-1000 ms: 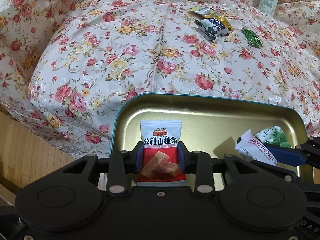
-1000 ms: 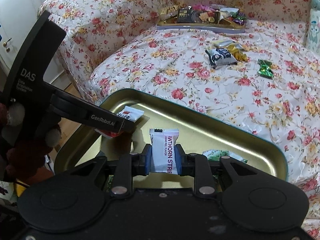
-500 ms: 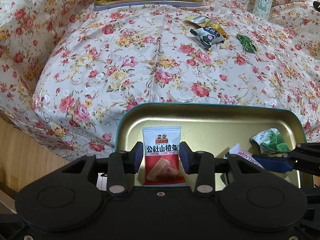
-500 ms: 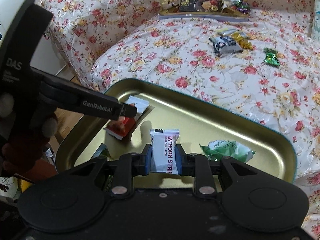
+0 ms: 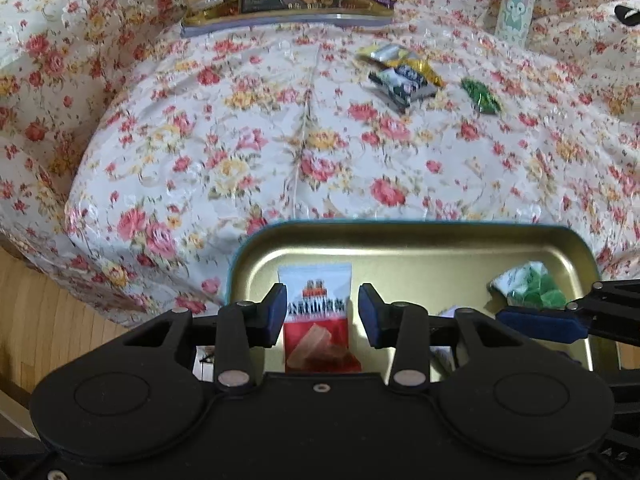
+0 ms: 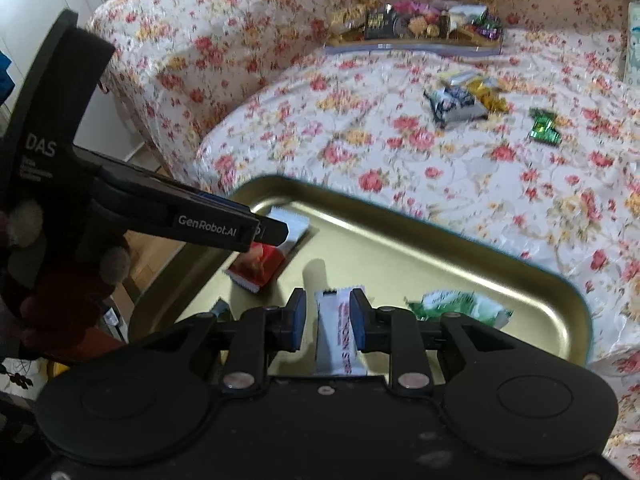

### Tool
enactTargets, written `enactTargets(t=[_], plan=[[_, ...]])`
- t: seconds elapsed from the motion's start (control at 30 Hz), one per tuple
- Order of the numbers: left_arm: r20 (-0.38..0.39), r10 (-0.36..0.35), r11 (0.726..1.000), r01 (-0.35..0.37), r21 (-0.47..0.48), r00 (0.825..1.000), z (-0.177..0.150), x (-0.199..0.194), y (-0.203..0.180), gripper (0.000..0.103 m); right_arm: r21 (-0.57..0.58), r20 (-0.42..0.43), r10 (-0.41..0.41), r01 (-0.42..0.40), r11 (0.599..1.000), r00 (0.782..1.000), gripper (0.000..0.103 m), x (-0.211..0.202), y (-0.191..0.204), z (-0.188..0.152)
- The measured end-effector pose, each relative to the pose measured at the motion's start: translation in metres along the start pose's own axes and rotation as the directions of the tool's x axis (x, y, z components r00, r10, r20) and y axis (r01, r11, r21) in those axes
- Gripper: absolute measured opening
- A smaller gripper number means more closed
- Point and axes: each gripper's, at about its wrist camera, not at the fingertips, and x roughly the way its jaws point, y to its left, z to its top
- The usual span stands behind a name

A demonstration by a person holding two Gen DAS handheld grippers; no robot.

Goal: Organize snacks
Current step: 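Open both tools to drop the hawthorn packets into the tray, then move both open tools back toward the remaining scattered snacks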

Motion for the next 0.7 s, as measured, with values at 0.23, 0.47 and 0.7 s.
enactTargets(t=[0.23, 0.47, 0.7], plan=[[0.077, 0.028, 0.999, -0.031, 0.04, 0.997, 0.022, -0.005, -0.002, 0.049, -0.026, 0.118, -0.065, 0.069, 0.997, 0.991, 0.031, -0.018, -0.018, 0.02], [0.142, 0.044, 0.994, -0.057, 0.091, 0.989, 0.055, 0.0, -0.01, 0.051, -0.01, 0.207, -0.189, 0.195, 0.981, 0.96, 0.039, -0.018, -0.053, 0.049], [0.138, 0.05, 0.993, -0.063, 0.095, 0.989, 0.091, 0.027, -0.021, 0.051, 0.007, 0.216, -0.297, 0.303, 0.953, 0.93, 0.055, 0.006, -0.095, 0.072]])
